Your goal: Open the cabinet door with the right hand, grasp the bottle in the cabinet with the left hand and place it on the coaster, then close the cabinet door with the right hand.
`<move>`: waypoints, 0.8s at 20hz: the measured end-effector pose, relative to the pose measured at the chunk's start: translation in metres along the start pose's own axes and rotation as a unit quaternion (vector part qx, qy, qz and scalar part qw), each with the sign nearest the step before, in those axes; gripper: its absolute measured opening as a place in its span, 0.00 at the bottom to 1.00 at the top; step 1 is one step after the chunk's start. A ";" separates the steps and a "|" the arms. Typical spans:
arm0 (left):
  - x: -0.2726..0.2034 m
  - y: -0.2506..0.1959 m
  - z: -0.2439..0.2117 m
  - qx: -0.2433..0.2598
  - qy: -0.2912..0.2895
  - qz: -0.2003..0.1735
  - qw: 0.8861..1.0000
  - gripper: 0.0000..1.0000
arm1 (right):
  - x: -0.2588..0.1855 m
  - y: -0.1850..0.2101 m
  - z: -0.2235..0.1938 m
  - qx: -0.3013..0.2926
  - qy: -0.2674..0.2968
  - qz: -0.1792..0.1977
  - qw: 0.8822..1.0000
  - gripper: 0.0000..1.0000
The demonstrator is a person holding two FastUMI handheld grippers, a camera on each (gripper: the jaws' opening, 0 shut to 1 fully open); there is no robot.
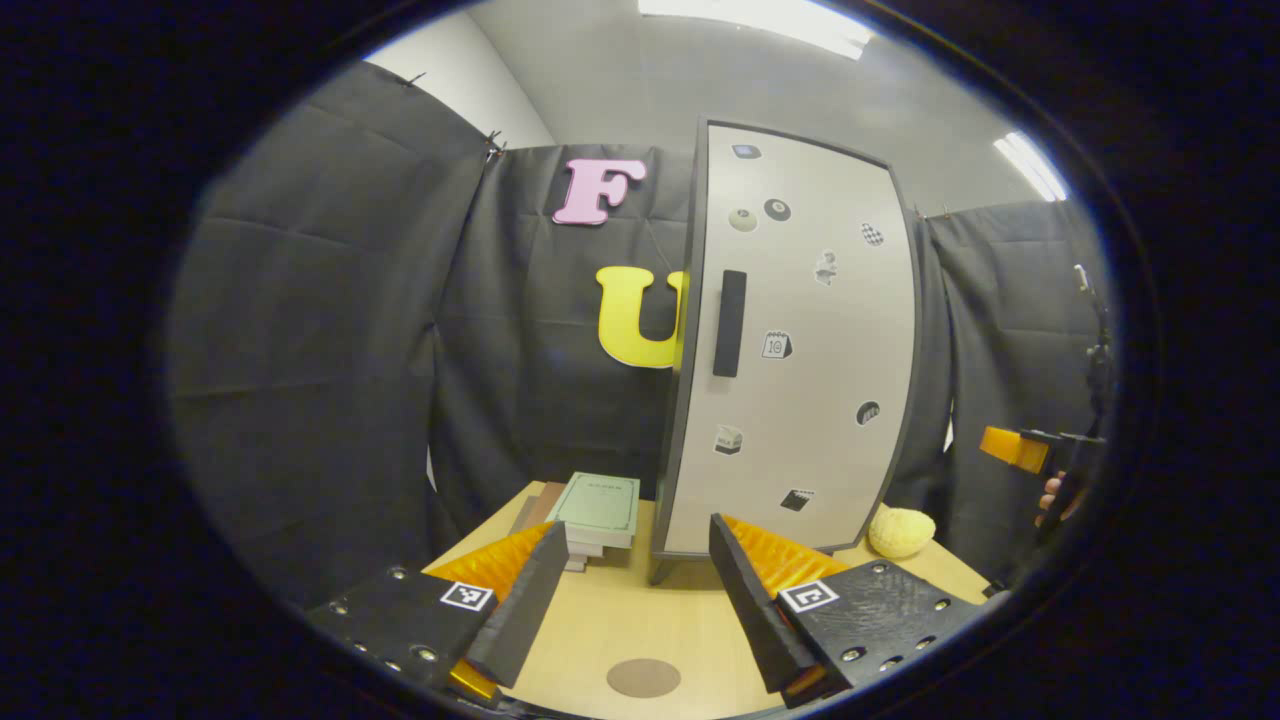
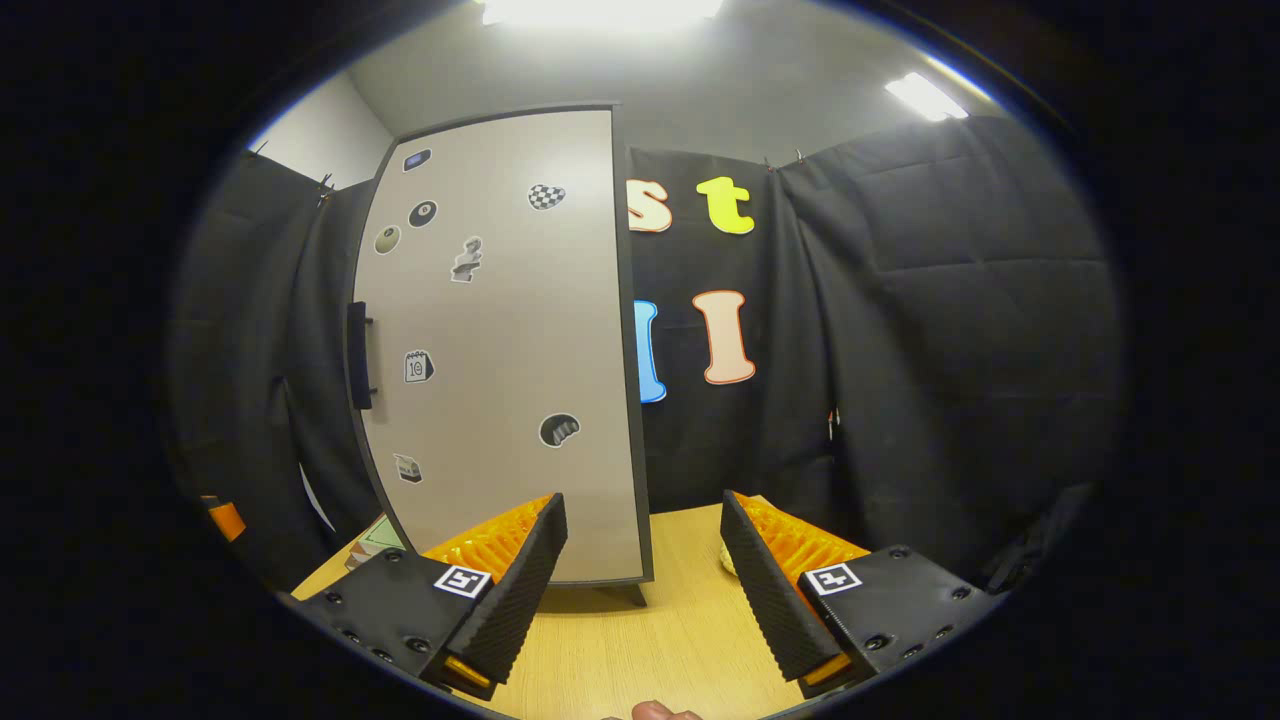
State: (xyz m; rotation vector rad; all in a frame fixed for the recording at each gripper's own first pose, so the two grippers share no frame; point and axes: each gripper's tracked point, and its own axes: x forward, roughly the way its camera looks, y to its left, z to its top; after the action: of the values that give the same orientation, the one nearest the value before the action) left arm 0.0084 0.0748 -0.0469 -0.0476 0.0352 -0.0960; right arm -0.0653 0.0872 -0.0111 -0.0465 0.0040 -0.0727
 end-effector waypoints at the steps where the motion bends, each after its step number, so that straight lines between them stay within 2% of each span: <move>1: 0.000 0.002 -0.002 0.007 0.000 -0.003 1.000 0.86 | 0.000 0.004 0.001 -0.001 0.000 0.002 1.000 0.98; 7: -0.001 0.003 -0.019 0.009 0.012 -0.028 1.000 0.88 | 0.010 0.044 0.024 -0.006 0.039 0.035 0.999 0.98; 10: -0.003 0.009 -0.023 0.009 0.014 -0.032 0.999 0.86 | 0.021 0.072 0.059 -0.010 0.006 0.059 0.998 0.98; 11: -0.003 0.011 -0.026 0.009 0.015 -0.031 0.999 0.88 | 0.023 0.082 0.069 -0.015 -0.004 0.066 0.998 0.98; 12: -0.003 0.013 -0.027 0.008 0.016 -0.030 0.999 0.86 | 0.026 0.092 0.079 -0.017 -0.011 0.074 0.997 0.93; 13: -0.004 0.017 -0.027 0.006 0.016 -0.027 0.999 0.86 | 0.029 0.104 0.089 -0.015 -0.017 0.084 0.996 0.98; 16: -0.008 0.032 -0.029 -0.002 0.015 -0.014 1.000 0.86 | 0.039 0.145 0.117 -0.008 -0.040 0.123 0.992 0.98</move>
State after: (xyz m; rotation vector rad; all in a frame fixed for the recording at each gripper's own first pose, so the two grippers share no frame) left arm 0.0029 0.1063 -0.0776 -0.0511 0.0646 -0.1252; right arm -0.0156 0.2339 0.0993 -0.0645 -0.0701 0.1754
